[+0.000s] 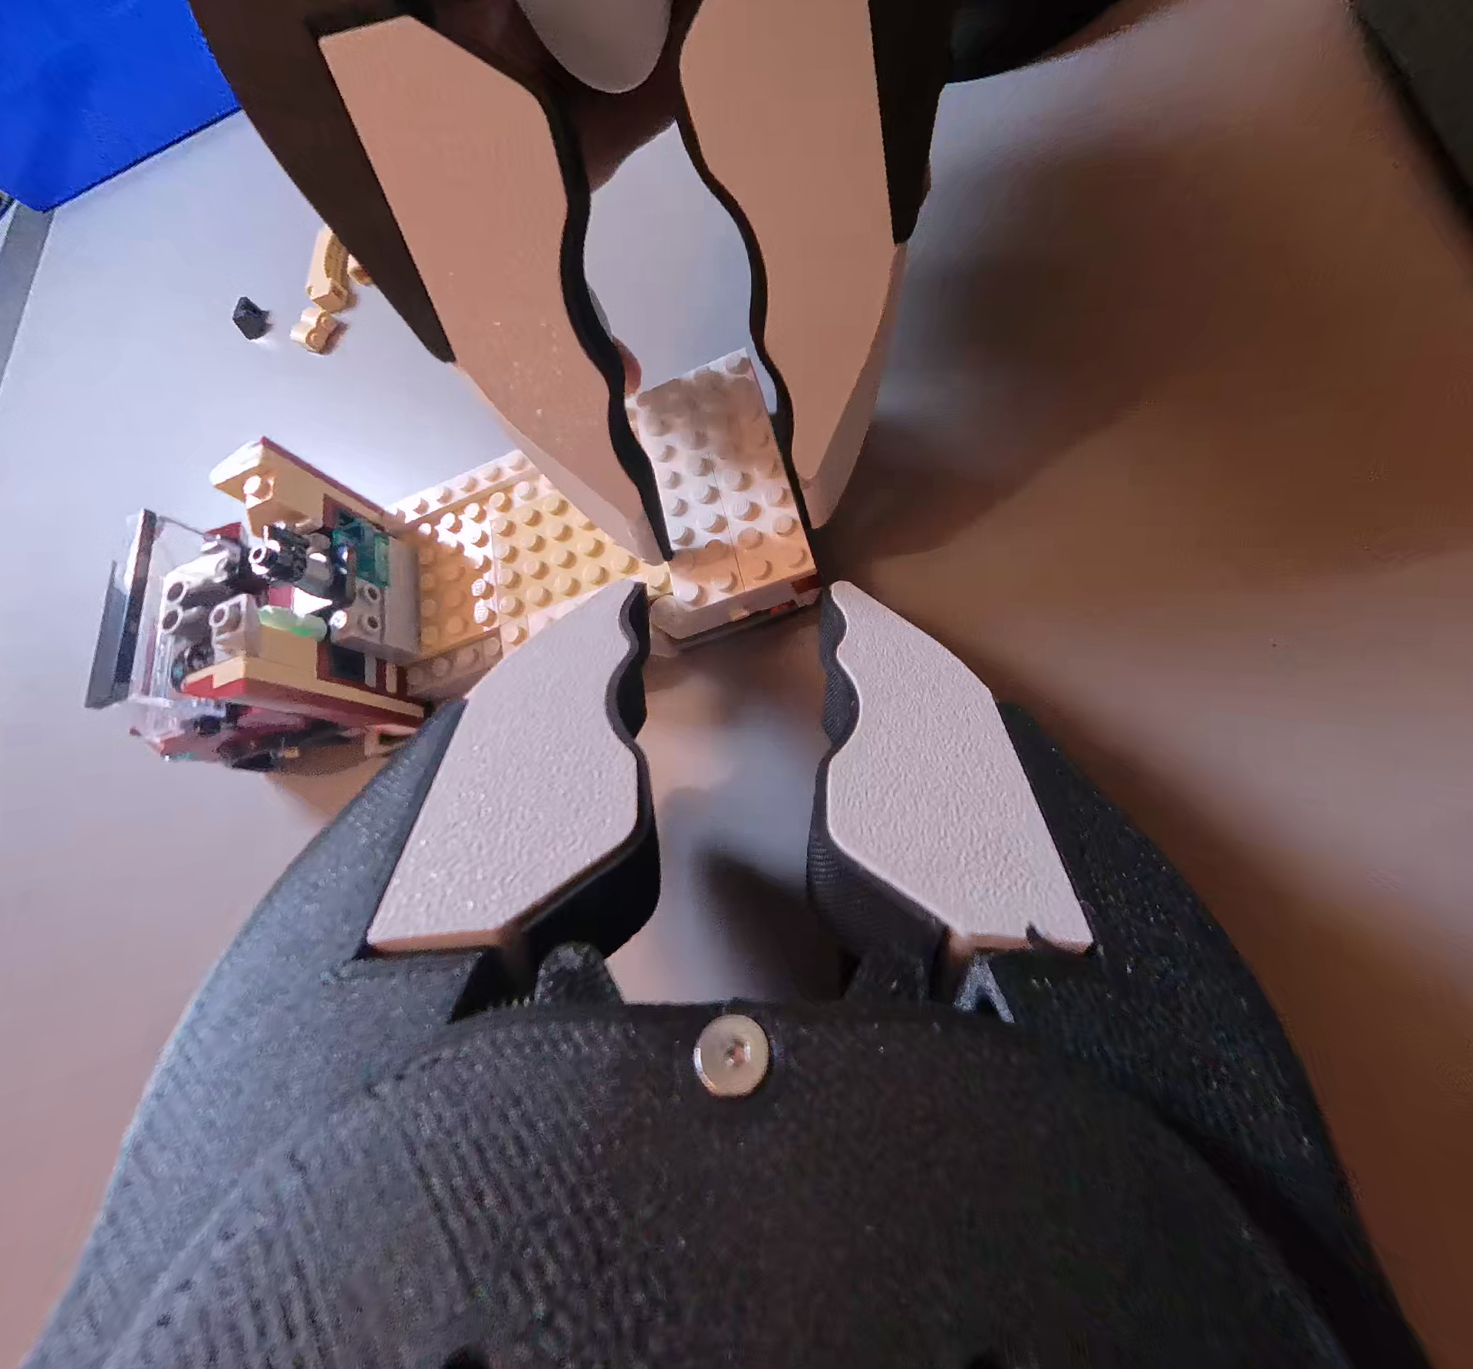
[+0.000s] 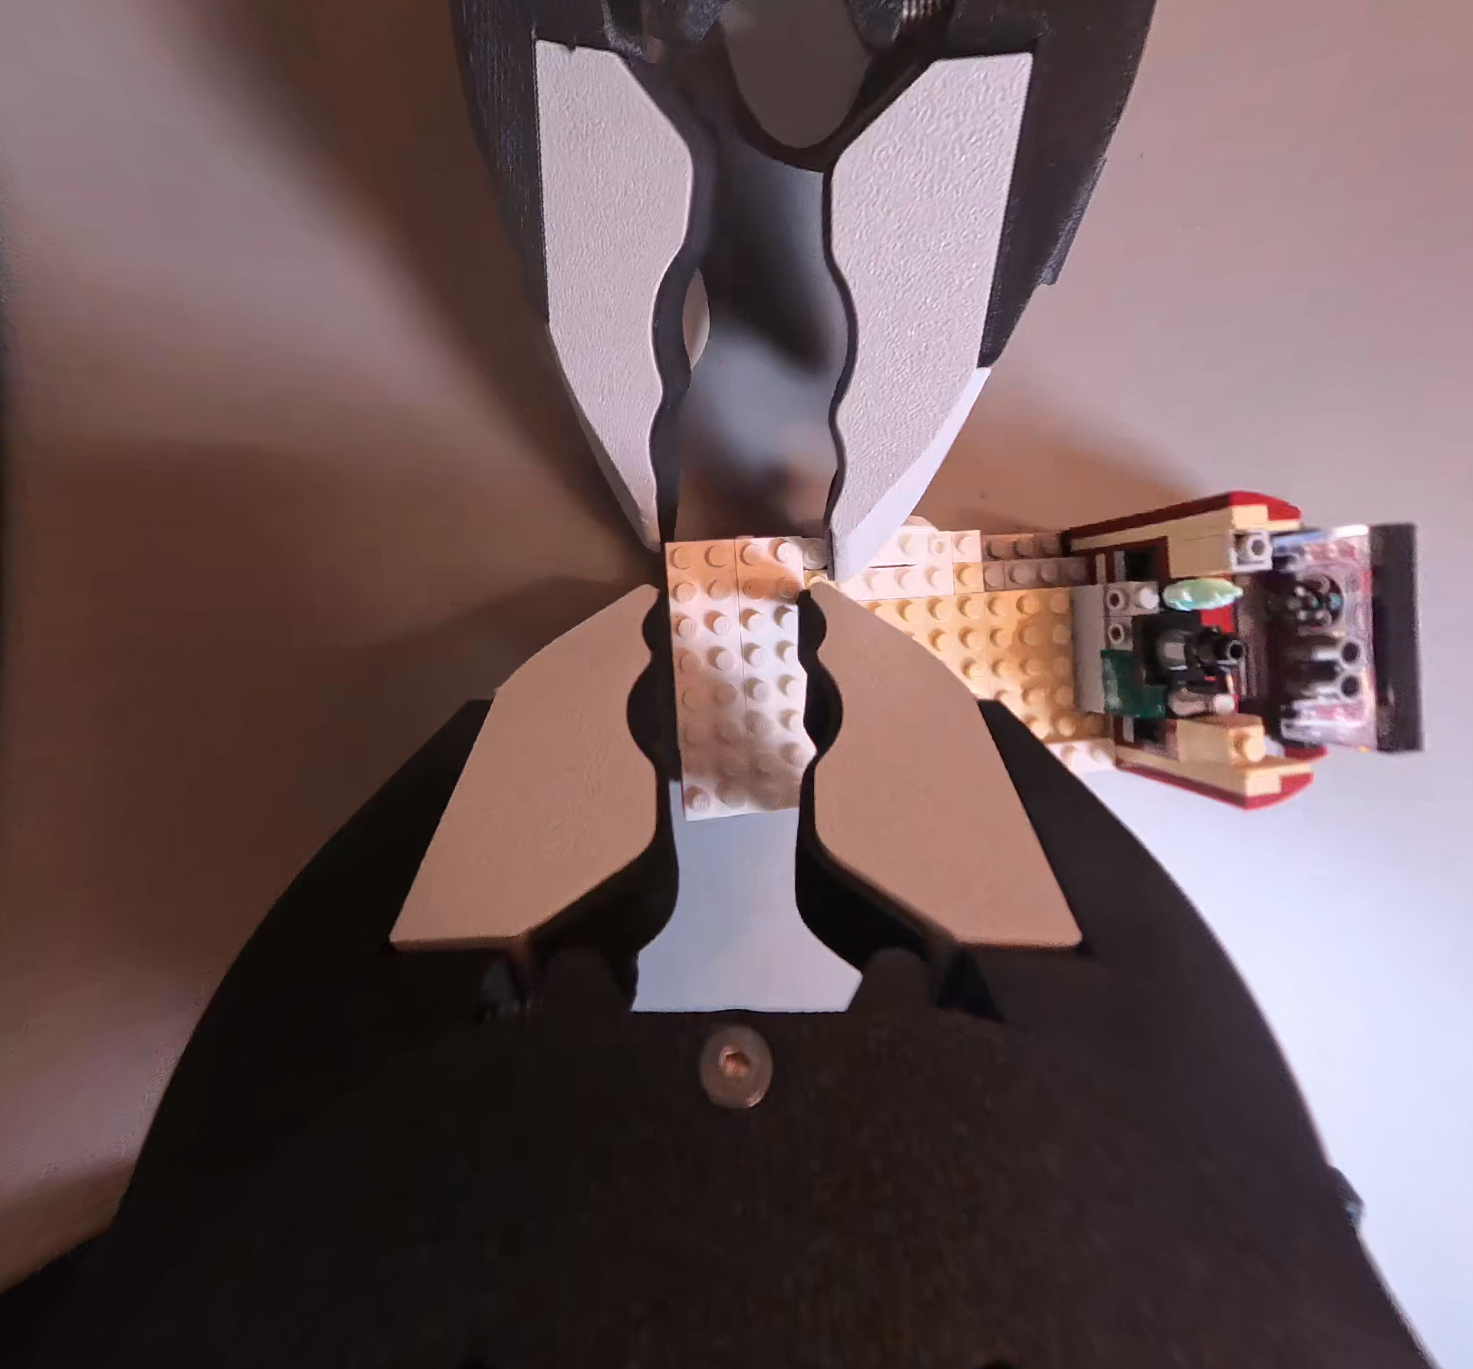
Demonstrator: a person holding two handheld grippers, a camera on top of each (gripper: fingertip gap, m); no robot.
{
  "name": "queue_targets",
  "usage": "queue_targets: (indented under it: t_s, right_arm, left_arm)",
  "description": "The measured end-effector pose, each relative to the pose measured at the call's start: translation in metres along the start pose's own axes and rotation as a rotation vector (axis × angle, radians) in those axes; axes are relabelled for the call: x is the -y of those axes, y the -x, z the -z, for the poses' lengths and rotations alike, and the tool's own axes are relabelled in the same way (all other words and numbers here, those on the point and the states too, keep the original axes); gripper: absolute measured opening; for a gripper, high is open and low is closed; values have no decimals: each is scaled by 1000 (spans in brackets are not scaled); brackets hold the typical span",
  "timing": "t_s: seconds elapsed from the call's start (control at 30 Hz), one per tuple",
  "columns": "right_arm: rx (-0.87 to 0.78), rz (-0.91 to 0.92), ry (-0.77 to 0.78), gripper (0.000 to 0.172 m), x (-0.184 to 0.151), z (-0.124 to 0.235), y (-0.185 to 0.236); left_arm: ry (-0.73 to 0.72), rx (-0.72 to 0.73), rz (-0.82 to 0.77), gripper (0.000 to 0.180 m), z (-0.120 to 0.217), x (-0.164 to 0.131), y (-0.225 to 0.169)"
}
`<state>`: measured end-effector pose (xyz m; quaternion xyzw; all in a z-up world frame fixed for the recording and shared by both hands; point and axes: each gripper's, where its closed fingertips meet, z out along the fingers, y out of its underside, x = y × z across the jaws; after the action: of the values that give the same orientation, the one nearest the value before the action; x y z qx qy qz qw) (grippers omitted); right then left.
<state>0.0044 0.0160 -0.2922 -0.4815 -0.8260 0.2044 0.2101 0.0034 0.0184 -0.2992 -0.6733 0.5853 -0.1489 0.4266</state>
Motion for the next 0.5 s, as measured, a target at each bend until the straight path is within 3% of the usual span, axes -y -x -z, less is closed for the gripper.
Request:
queue_targets:
  t_s: [0.03, 0.23, 0.27, 0.4, 0.5]
  right_arm:
    - [-9, 20, -2, 31, -2, 1, 1]
    - [14, 43, -17, 33, -30, 23, 14]
    - [0, 5, -16, 40, -37, 28, 13]
    - [-165, -196, -14, 68, -56, 54, 5]
    - [-309, -561, 18, 90, -74, 65, -5]
  left_arm:
    - [-2, 0, -9, 41, -1, 1, -1]
    - [-63, -26, -63, 38, 0, 20, -12]
    - [-79, -16, -50, 38, 3, 22, -8]
    - [-90, 34, -22, 38, 12, 22, 4]
    - [-74, 59, -14, 39, 11, 20, 9]
